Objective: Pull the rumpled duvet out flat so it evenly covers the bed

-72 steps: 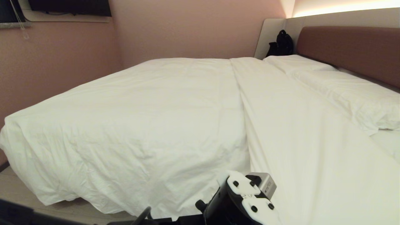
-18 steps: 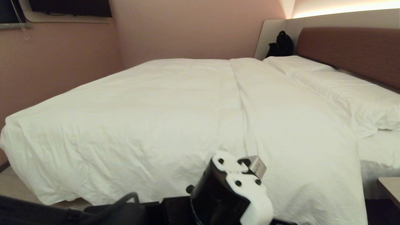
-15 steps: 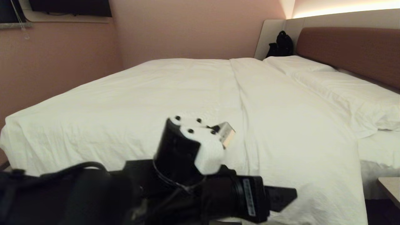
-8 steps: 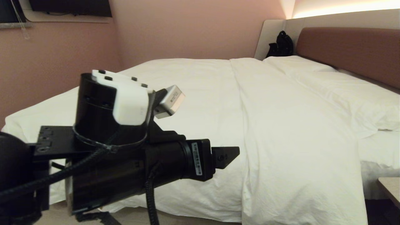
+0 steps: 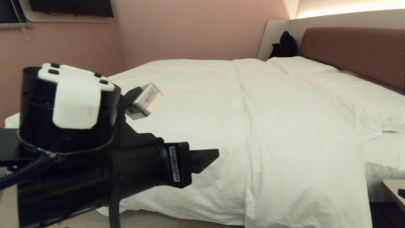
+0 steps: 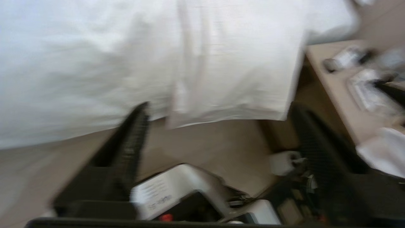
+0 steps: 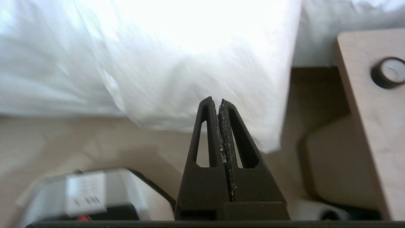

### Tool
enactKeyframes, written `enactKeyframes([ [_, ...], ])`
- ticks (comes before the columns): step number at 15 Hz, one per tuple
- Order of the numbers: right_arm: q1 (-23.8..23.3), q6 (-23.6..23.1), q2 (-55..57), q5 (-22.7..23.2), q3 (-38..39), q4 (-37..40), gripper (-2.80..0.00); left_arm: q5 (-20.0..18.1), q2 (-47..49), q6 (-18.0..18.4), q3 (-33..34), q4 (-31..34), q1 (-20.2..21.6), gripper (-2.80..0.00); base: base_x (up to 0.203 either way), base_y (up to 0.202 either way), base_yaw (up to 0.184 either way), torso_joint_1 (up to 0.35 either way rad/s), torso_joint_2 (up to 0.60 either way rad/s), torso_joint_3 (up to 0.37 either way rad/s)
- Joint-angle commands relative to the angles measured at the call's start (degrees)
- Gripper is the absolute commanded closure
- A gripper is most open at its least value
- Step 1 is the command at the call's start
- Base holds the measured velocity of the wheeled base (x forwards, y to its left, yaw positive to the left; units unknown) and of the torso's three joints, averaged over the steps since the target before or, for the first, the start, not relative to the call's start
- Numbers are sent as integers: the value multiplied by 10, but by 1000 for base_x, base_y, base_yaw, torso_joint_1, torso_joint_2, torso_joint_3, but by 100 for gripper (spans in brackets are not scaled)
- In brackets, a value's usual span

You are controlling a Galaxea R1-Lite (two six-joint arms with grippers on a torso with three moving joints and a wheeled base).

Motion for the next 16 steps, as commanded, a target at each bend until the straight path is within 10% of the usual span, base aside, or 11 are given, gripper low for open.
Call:
enactKeyframes([
  [1, 0, 5, 6, -2, 0, -36, 0, 54, -27, 14, 2, 12, 0, 0, 0, 0, 0, 0, 0, 0],
  [6, 0, 5, 2, -3, 9, -34, 0, 120, -94, 56, 9, 52, 21, 0, 0, 0, 0, 0, 0, 0],
  [16, 0, 6, -31, -3, 36, -32, 0, 222, -284, 129, 18, 168, 210, 0, 0, 0, 0, 0, 0, 0],
])
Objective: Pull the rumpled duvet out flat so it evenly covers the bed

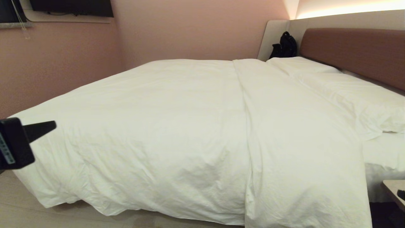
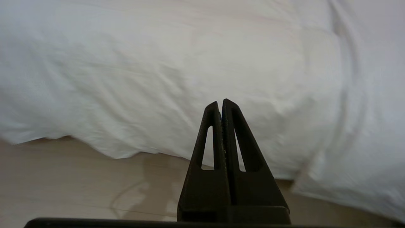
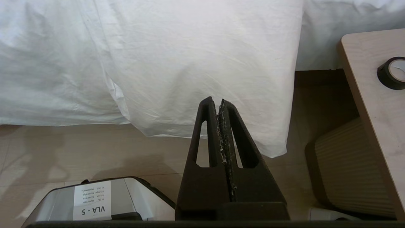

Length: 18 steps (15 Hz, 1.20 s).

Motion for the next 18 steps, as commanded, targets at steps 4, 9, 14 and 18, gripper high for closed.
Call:
enactKeyframes([
  [4, 0, 2, -49, -7, 11, 1, 0, 52, -123, 35, 34, 4, 105, 0, 0, 0, 0, 0, 0, 0],
  [9, -1, -4, -117, -58, 15, 2, 0, 59, -199, 51, 58, 6, 169, 0, 0, 0, 0, 0, 0, 0],
  [14, -31, -7, -173, -108, 19, 2, 0, 55, -271, 71, 85, 4, 251, 0, 0, 0, 0, 0, 0, 0],
  [18, -45, -10, -184, -116, 19, 2, 0, 50, -297, 83, 94, 3, 286, 0, 0, 0, 0, 0, 0, 0],
])
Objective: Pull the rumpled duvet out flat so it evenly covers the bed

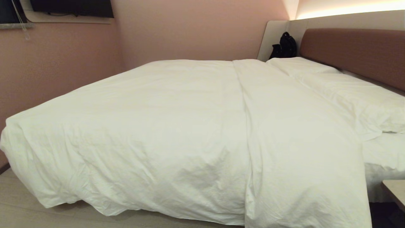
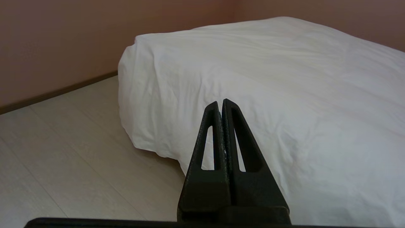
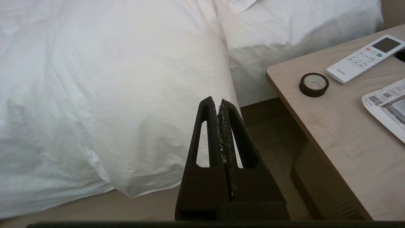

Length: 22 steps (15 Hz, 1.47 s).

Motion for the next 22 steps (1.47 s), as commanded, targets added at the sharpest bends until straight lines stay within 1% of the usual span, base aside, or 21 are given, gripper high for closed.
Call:
enactKeyframes([
  [1, -14, -9, -21, -2, 3, 0, 0, 2, -23, 8, 14, -2, 12, 0, 0, 0, 0, 0, 0, 0],
  [4, -58, -40, -103, 5, 18, -5, 0, -2, -110, 32, 70, -8, 38, 0, 0, 0, 0, 0, 0, 0],
  [7, -65, -36, -141, 7, 34, -22, 0, -42, -182, 37, 126, -19, 64, 0, 0, 0, 0, 0, 0, 0],
  [8, -65, -36, -141, 7, 34, -22, 0, -51, -188, 37, 133, -24, 69, 0, 0, 0, 0, 0, 0, 0],
  [13, -65, -36, -141, 7, 34, -22, 0, -51, -188, 37, 133, -24, 69, 0, 0, 0, 0, 0, 0, 0],
  [14, -75, -46, -141, 5, 35, -34, 0, -71, -196, 52, 143, -38, 69, 0, 0, 0, 0, 0, 0, 0],
  [15, -101, -58, -140, 0, 35, -47, 0, -111, -218, 73, 176, -57, 68, 0, 0, 0, 0, 0, 0, 0],
  [17, -109, -68, -140, -4, 34, -56, 0, -192, -261, 115, 278, -94, 68, 0, 0, 0, 0, 0, 0, 0],
  [18, -125, -84, -140, -7, 28, -47, 0, -250, -272, 127, 324, -105, 68, 0, 0, 0, 0, 0, 0, 0],
  [19, -144, -94, -139, -8, 25, -40, 0, -302, -276, 135, 353, -112, 68, 0, 0, 0, 0, 0, 0, 0],
  [20, -171, -103, -141, -2, 25, -35, 0, -333, -280, 140, 381, -116, 68, 0, 0, 0, 0, 0, 0, 0],
  [21, -184, -109, -150, 13, 28, -32, 0, -351, -281, 143, 400, -118, 68, 0, 0, 0, 0, 0, 0, 0],
  [22, -184, -111, -169, 32, 32, -31, 0, -356, -281, 143, 414, -120, 68, 0, 0, 0, 0, 0, 0, 0],
])
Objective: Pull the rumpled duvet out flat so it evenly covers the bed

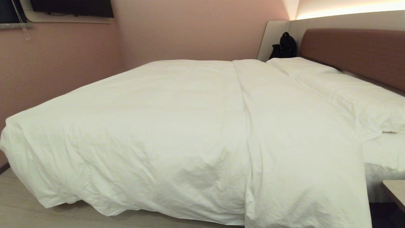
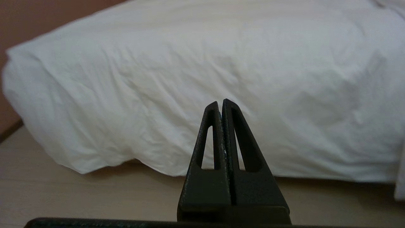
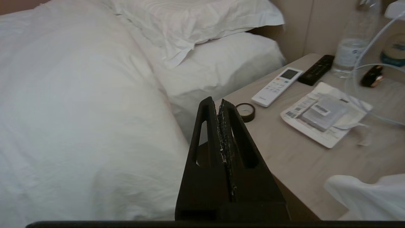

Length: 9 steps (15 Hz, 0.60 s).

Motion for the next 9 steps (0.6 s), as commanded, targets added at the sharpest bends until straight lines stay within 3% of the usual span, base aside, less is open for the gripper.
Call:
enactKeyframes([
  [1, -11, -16, -31, 50, 9, 8, 0, -11, -9, 0, 27, -1, 0, 0, 0, 0, 0, 0, 0, 0],
  [4, -8, -18, -48, 70, 11, 7, 0, -13, -9, -2, 38, -2, 0, 0, 0, 0, 0, 0, 0, 0],
  [6, -5, -20, -86, 123, 10, 7, 0, -9, -9, 5, 55, -1, 0, 0, 0, 0, 0, 0, 0, 0],
  [9, -4, -34, -111, 158, 10, 7, 0, -10, -8, 8, 58, -3, 0, 0, 0, 0, 0, 0, 0, 0],
])
